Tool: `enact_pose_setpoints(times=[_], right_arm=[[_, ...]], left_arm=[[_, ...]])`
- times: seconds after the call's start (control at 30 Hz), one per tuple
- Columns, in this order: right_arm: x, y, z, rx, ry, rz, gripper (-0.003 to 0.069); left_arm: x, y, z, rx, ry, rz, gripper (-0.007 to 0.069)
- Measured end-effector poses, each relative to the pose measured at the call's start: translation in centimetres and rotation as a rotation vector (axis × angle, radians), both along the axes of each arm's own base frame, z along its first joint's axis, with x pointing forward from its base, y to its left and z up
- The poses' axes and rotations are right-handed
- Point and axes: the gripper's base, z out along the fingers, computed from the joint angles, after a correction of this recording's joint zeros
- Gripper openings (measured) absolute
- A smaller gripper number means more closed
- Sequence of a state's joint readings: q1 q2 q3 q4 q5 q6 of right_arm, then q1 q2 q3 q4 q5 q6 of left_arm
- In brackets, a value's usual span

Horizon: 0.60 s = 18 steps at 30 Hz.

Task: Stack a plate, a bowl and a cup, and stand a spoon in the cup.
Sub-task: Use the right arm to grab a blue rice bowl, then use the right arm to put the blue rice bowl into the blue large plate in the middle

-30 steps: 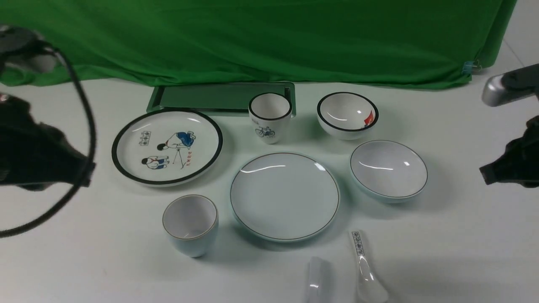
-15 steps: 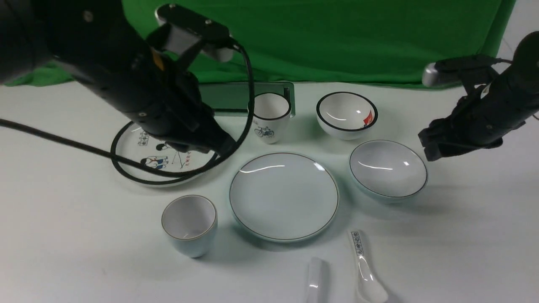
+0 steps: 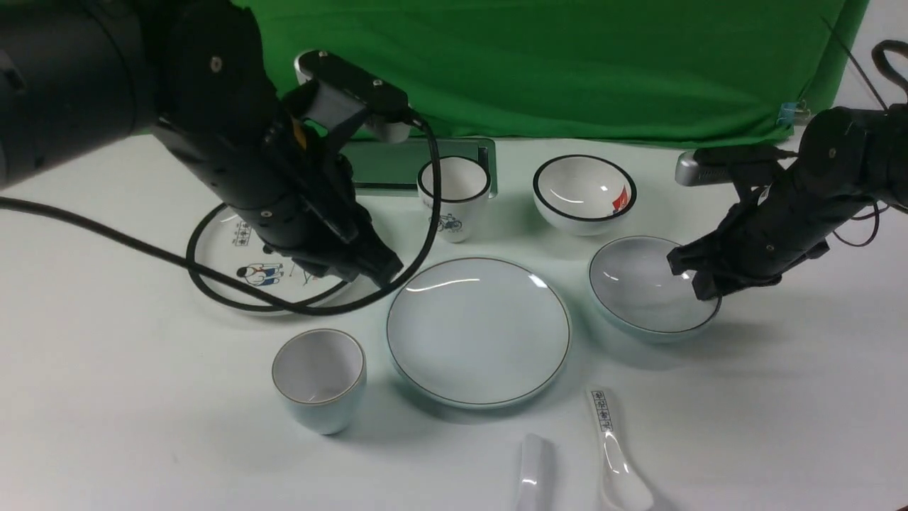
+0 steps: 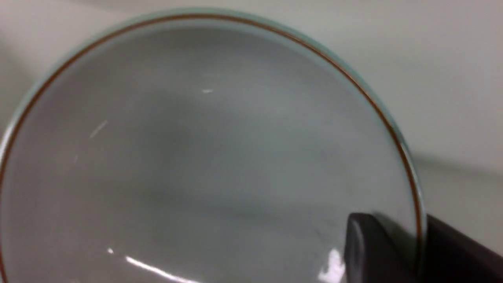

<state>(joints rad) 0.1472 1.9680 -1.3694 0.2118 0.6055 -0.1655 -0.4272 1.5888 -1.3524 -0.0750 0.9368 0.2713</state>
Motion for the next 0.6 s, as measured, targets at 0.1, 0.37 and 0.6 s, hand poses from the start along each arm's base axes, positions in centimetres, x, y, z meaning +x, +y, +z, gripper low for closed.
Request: enact_pose_setpoints(times=[0.1,0.37,0.6], right_arm=[[0.0,0.1,0.3,0.011,-0.004,-0.005,0.0079],[-1.2,1.7,6.3,0.051,-0.101,0.124,0.0078],[-3.4,8.9,10.0,0.178,-0.191,0.350,0.0078]], left_arm=[[0.0,0.1,0.0,0.008,0.005,-0.001,-0.0028],[-0.6,1.4,1.1,0.119,-0.042,0.008,-0.0028],[-1.8,2.3,2.9,0.129,-0.083,0.033,-0.0028]])
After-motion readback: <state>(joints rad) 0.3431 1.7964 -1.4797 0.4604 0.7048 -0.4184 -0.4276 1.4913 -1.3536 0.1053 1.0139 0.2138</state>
